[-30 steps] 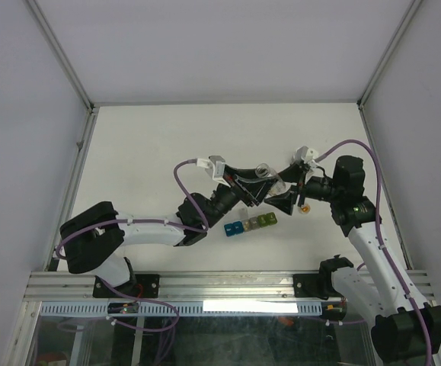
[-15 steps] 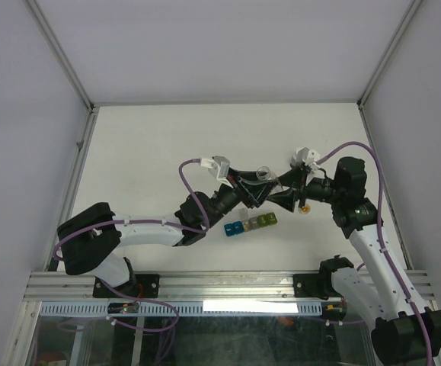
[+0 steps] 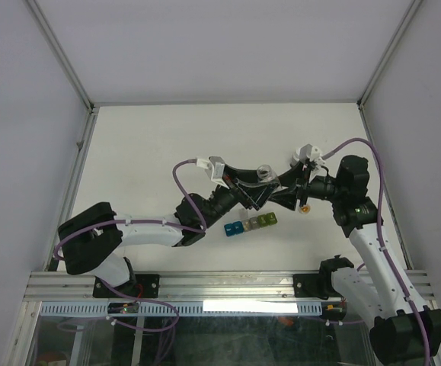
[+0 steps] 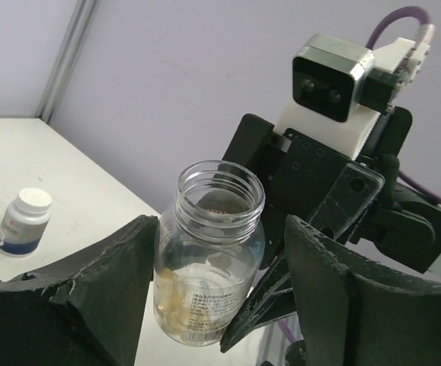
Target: Sort the pills into containers
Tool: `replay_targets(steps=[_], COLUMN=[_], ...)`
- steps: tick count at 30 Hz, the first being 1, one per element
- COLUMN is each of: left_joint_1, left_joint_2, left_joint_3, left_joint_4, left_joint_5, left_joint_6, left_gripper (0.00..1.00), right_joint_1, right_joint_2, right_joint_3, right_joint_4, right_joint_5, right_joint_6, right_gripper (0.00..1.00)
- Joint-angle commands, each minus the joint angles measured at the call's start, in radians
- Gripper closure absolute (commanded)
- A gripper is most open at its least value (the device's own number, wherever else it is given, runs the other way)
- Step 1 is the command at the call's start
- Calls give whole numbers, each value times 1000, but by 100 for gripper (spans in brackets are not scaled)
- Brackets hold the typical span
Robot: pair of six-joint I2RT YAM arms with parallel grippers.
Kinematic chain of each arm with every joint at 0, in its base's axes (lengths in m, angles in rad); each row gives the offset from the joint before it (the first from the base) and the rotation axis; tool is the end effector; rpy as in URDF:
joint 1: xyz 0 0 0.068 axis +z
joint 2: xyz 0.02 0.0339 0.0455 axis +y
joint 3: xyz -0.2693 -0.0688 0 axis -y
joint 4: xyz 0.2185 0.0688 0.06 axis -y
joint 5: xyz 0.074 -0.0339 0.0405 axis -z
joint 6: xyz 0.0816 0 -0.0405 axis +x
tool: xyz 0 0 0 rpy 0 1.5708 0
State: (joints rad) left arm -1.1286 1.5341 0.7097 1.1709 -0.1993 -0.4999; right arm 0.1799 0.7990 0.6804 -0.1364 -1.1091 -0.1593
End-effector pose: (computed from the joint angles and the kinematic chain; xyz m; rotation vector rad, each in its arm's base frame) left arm 0.1632 -0.3070 0.3152 0.2303 1.3186 -1.2816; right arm 0.1473 0.1010 0.3124 -1.0351 1.4622 1.0137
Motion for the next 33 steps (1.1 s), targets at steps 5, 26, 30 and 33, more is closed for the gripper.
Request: replay_targets(steps=[5, 26, 30, 33], left_joint_1=[-11, -10, -11, -10], left_joint_2=[35, 101, 45, -39], left_joint_3=[8, 20, -10, -37], left_joint_4=[159, 293, 231, 85], left_joint_5=[106, 124, 136, 162], left_joint_6=[-49, 14, 88, 196], left_gripper=[33, 79, 89, 91], right_joint_1=[-16, -19, -19, -21], right_joint_2=[1, 17, 17, 29], right_joint_3=[6, -35, 37, 145], right_joint_4=[142, 239, -18, -359], right_joint_5=[-102, -188, -200, -174], right_joint_6=[138, 236, 19, -321], right_gripper=[88, 71, 20, 11])
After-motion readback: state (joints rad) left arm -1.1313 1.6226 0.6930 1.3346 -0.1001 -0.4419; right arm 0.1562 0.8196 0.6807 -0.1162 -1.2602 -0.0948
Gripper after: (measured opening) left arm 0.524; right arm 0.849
